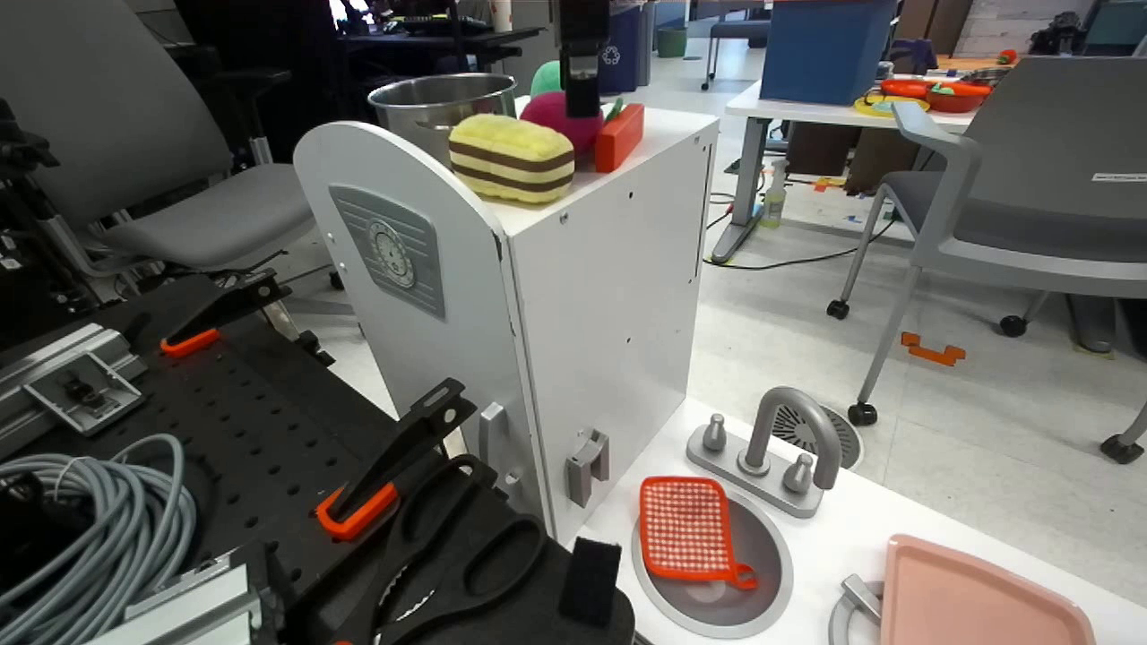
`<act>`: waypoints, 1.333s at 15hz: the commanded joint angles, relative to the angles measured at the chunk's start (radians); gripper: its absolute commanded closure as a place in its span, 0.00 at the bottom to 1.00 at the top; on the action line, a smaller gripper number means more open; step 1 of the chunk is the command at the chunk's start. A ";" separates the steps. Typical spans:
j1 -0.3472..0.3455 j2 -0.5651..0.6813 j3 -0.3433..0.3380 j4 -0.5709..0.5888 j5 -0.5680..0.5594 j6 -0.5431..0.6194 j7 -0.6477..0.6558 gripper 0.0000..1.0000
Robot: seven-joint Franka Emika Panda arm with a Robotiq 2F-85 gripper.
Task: Pick up the pink plush toy from the counter and put it on the pot
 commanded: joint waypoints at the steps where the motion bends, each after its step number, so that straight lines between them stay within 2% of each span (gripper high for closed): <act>1: 0.008 -0.002 -0.005 0.013 0.030 -0.021 -0.040 0.42; 7: 0.008 0.000 -0.005 0.014 0.033 -0.026 -0.062 0.88; 9: 0.008 0.000 -0.004 0.014 0.035 -0.028 -0.068 0.99; 20: 0.007 -0.002 -0.003 0.015 0.042 -0.029 -0.105 0.99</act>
